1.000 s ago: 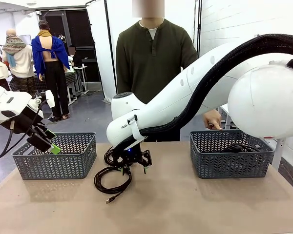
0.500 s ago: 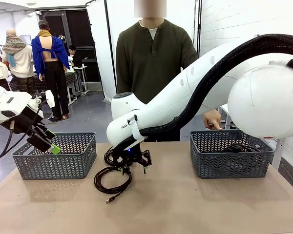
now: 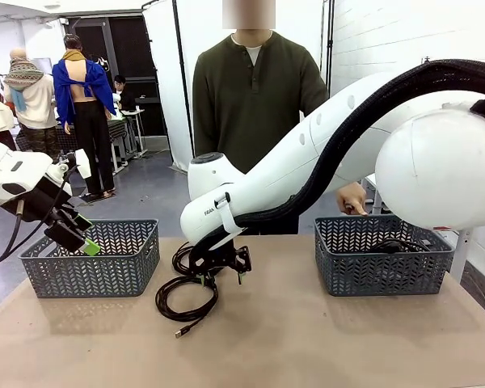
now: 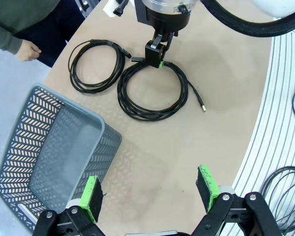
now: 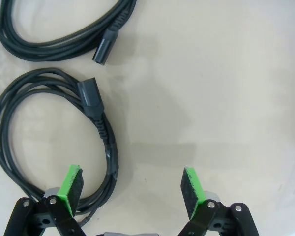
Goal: Organize the cables according to human instructions.
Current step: Pick up a bundle of cables and place it in the basket indicated by the human.
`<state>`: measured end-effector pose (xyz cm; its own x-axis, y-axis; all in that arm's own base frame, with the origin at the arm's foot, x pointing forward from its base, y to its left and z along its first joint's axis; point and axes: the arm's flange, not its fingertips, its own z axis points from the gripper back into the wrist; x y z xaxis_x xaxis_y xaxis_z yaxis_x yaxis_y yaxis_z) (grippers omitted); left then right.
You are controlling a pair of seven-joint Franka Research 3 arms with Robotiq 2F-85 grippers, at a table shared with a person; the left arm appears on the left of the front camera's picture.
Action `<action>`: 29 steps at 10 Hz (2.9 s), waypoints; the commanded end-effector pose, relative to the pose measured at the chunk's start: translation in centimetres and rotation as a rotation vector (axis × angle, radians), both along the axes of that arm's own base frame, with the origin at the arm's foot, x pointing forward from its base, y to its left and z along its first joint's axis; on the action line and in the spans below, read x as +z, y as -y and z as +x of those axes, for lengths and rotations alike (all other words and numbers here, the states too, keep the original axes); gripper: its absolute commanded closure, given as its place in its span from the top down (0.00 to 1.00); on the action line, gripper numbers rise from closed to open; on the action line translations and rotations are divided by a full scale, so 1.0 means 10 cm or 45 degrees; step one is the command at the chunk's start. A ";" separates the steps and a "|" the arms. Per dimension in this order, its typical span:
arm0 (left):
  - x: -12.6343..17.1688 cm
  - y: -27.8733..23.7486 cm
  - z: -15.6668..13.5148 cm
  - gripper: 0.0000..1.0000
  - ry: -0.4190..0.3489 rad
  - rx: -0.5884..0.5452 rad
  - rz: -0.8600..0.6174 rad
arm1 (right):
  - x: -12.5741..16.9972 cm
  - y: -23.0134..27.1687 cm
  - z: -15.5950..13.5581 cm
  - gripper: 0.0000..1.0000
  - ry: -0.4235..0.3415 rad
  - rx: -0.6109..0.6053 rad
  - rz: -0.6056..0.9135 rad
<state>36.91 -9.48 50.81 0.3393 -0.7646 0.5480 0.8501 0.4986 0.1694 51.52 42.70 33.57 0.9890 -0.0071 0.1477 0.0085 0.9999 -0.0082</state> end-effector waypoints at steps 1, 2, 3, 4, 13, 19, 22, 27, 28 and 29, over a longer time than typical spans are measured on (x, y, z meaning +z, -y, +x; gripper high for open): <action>-0.01 -0.02 0.01 1.00 -0.004 -0.017 -0.021 | -0.10 0.06 0.03 1.00 0.012 0.045 0.011; -0.01 -0.02 0.01 1.00 -0.004 -0.017 -0.021 | -0.10 0.06 0.03 1.00 -0.011 0.051 0.019; -0.01 -0.02 0.01 1.00 -0.004 -0.017 -0.021 | -0.11 0.06 0.04 1.00 -0.023 0.053 0.016; -0.01 -0.02 0.01 1.00 -0.004 -0.017 -0.021 | -0.11 0.06 0.05 1.00 -0.031 0.049 0.016; -0.01 -0.02 0.01 1.00 -0.004 -0.017 -0.021 | -0.25 0.08 0.08 1.00 -0.088 0.044 -0.031; -0.01 -0.02 0.01 1.00 -0.004 -0.017 -0.021 | -0.39 0.04 0.09 1.00 -0.113 0.040 -0.047; -0.01 -0.02 0.01 1.00 -0.004 -0.017 -0.021 | -0.37 0.04 0.11 0.52 -0.116 0.023 -0.032; -0.01 -0.02 0.01 1.00 -0.004 -0.017 -0.021 | -0.38 0.09 0.16 0.00 -0.173 0.037 0.061; -0.01 -0.02 0.01 1.00 -0.004 -0.017 -0.021 | -0.37 0.08 0.17 0.00 -0.177 0.035 0.065; -0.01 -0.02 0.01 1.00 -0.004 -0.017 -0.021 | -0.34 0.08 0.16 0.00 -0.171 0.035 0.064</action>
